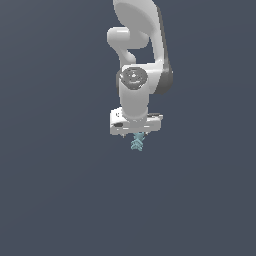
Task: Pick up the object and move it to a goal position.
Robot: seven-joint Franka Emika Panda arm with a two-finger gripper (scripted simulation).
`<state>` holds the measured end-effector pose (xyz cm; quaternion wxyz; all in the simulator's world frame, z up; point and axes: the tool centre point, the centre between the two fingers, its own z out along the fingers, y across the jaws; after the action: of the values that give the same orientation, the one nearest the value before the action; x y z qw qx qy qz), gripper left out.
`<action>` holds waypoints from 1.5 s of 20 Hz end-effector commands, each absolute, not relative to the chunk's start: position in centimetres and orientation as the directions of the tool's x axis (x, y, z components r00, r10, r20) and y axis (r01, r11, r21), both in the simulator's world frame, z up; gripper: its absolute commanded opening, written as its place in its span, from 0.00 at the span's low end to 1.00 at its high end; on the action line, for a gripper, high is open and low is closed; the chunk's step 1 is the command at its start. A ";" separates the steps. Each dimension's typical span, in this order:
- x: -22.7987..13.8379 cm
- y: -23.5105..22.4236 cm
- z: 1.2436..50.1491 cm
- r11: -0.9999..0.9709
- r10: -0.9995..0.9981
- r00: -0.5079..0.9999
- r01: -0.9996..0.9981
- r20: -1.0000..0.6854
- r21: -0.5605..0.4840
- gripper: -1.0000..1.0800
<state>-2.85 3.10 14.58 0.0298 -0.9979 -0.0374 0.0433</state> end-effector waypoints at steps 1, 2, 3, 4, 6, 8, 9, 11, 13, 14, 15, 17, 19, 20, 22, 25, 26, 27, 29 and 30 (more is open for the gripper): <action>-2.9 3.2 14.5 -0.996 0.071 0.994 0.066 -0.083 -0.061 0.96; -3.0 3.2 14.4 -0.996 0.066 0.994 0.061 -0.082 -0.059 0.96; -3.0 3.3 14.3 -0.997 0.060 0.995 0.055 -0.081 -0.057 0.96; -3.1 3.3 14.2 -0.997 0.052 0.995 0.048 -0.079 -0.055 0.96; -3.3 3.4 14.0 -0.998 0.034 0.997 0.031 -0.076 -0.050 0.96; -3.5 3.6 13.7 -0.999 0.012 0.997 0.009 -0.071 -0.043 0.96; -3.6 3.7 13.5 -0.999 -0.001 0.998 -0.003 -0.068 -0.040 0.96; -3.9 3.8 13.1 -0.999 -0.029 0.998 -0.031 -0.061 -0.033 0.96; -4.2 4.1 12.7 -0.998 -0.062 0.997 -0.063 -0.052 -0.025 0.96; -4.4 4.2 12.4 -0.997 -0.079 0.996 -0.080 -0.047 -0.021 0.96; -4.6 4.3 12.2 -0.995 -0.097 0.994 -0.098 -0.042 -0.018 0.96; -5.0 4.5 11.8 -0.992 -0.129 0.991 -0.129 -0.033 -0.012 0.96; -5.3 4.7 11.4 -0.988 -0.156 0.987 -0.156 -0.024 -0.008 0.96; -5.4 4.8 11.3 -0.986 -0.168 0.986 -0.168 -0.021 -0.006 0.96; -5.7 4.9 11.0 -0.982 -0.189 0.982 -0.189 -0.014 -0.004 0.96; -6.0 5.0 10.8 -0.977 -0.212 0.977 -0.212 -0.006 -0.001 0.96; -6.0 5.1 10.7 -0.976 -0.218 0.976 -0.218 -0.004 -0.001 0.96; -6.1 5.1 10.6 -0.975 -0.223 0.975 -0.223 -0.003 -0.001 0.96; -6.2 5.1 10.6 -0.973 -0.229 0.973 -0.229 -0.001 0.000 0.96; -6.2 5.2 10.5 -0.973 -0.230 0.973 -0.230 0.000 0.000 0.96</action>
<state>-6.14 5.14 10.59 0.0003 -0.9936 0.1132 0.0011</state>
